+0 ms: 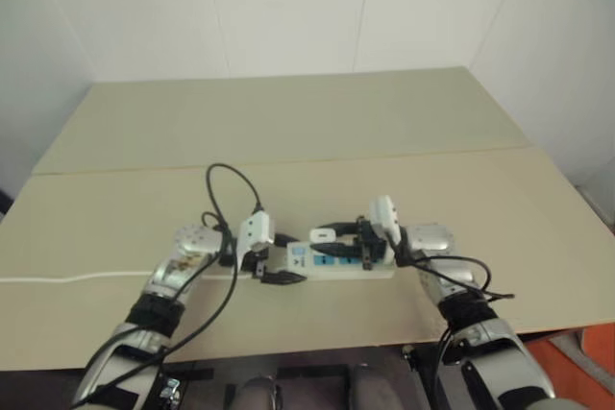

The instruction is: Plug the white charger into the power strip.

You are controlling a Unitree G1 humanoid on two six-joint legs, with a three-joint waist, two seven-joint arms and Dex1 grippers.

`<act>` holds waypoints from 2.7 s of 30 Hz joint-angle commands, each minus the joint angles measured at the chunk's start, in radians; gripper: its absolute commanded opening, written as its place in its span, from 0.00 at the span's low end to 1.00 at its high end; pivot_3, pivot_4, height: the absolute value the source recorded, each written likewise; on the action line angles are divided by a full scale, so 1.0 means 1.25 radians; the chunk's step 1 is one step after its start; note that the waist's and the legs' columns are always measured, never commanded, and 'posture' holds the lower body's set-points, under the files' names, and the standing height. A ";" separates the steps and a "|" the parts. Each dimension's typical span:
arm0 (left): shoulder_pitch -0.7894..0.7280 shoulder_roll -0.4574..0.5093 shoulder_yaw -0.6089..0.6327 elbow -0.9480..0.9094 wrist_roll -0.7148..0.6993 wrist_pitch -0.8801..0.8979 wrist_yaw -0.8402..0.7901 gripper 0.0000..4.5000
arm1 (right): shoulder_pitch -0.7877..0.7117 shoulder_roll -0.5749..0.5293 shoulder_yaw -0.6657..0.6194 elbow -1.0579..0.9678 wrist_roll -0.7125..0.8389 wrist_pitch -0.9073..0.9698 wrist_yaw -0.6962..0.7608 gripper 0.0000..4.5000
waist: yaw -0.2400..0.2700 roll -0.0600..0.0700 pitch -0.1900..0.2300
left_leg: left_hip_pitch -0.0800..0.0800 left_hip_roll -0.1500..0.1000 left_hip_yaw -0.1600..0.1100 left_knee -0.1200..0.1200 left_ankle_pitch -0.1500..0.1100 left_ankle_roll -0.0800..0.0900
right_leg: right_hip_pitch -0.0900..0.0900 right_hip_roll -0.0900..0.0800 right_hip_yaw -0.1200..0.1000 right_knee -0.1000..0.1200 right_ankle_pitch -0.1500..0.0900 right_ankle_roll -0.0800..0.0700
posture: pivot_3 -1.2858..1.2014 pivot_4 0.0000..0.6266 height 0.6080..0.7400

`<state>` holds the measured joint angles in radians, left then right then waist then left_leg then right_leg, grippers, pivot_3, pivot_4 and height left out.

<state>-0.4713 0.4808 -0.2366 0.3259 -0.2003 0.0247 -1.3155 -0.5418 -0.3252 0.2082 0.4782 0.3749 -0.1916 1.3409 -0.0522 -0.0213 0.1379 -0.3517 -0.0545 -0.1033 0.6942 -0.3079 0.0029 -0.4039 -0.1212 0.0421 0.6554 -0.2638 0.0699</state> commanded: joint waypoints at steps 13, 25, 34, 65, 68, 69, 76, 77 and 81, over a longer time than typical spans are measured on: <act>0.005 0.036 0.022 0.018 0.011 0.007 0.019 0.73 | 0.034 -0.094 0.073 0.057 -0.112 0.122 0.014 0.26 | 0.004 0.000 0.000 | 0.001 0.000 0.000 0.000 0.000 0.000 | 0.001 0.000 0.000 0.000 0.000 0.000 | 0.52 0.24 1.00; -0.004 0.031 0.019 0.036 0.016 -0.010 0.027 0.73 | 0.031 -0.095 0.088 0.025 -0.094 0.130 0.022 0.42 | 0.005 0.000 -0.001 | 0.003 0.000 0.000 -0.001 0.000 0.000 | 0.002 0.000 0.000 0.000 0.000 0.000 | 0.52 0.24 1.00; -0.006 0.021 0.014 0.039 0.014 -0.013 0.033 0.73 | 0.049 -0.103 0.076 -0.005 -0.101 0.131 0.012 0.99 | 0.005 -0.003 -0.002 | 0.012 0.003 0.000 -0.004 0.000 0.000 | 0.013 0.003 0.000 -0.007 0.001 -0.001 | 0.52 0.24 1.00; -0.046 0.270 0.192 -0.223 -0.192 0.214 -0.106 1.00 | 0.204 -0.425 -0.274 -0.291 0.063 0.263 0.022 1.00 | 0.027 -0.001 0.003 | -0.014 -0.002 -0.001 -0.007 0.002 -0.004 | -0.016 -0.001 -0.001 -0.008 0.003 -0.002 | 0.52 0.24 1.00; -0.025 0.287 0.206 -0.184 -0.160 0.186 -0.077 1.00 | 0.222 -0.440 -0.303 -0.287 0.068 0.271 0.017 1.00 | 0.027 -0.001 0.003 | -0.013 -0.003 0.000 -0.007 0.002 -0.004 | -0.015 -0.001 0.000 -0.011 0.003 -0.002 | 0.52 0.24 1.00; -0.014 0.286 0.212 -0.187 -0.161 0.187 -0.067 1.00 | 0.226 -0.444 -0.310 -0.283 0.069 0.272 0.016 1.00 | 0.026 -0.001 0.003 | -0.013 -0.003 0.000 -0.007 0.002 -0.004 | -0.015 -0.001 0.000 -0.011 0.003 -0.002 | 0.52 0.24 1.00; 0.037 0.273 0.221 -0.223 -0.177 0.193 -0.037 1.00 | 0.247 -0.450 -0.332 -0.279 0.065 0.267 0.011 1.00 | 0.028 -0.001 0.003 | -0.013 -0.002 0.000 -0.007 0.002 -0.004 | -0.016 -0.001 0.000 -0.009 0.003 -0.002 | 0.52 0.24 1.00; 0.038 0.271 0.220 -0.223 -0.177 0.191 -0.035 1.00 | 0.248 -0.451 -0.333 -0.279 0.065 0.267 0.011 1.00 | 0.029 -0.001 0.003 | -0.013 -0.002 0.000 -0.007 0.002 -0.004 | -0.016 -0.001 0.000 -0.009 0.003 -0.002 | 0.52 0.24 1.00; 0.040 0.266 0.217 -0.223 -0.181 0.193 -0.035 1.00 | 0.254 -0.453 -0.335 -0.285 0.066 0.266 0.010 1.00 | 0.029 -0.001 0.003 | -0.013 -0.002 0.000 -0.007 0.002 -0.004 | -0.016 -0.001 0.000 -0.009 0.003 -0.002 | 0.52 0.24 1.00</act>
<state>-0.4234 0.8146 0.0076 0.0763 -0.4003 0.2673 -1.3630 -0.2275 -0.8728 -0.1742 0.1461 0.4385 0.1412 1.3517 -0.0158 -0.0222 0.1419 -0.3681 -0.0575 -0.1035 0.6852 -0.3049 -0.0027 -0.4234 -0.1224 0.0418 0.6441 -0.2605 0.0678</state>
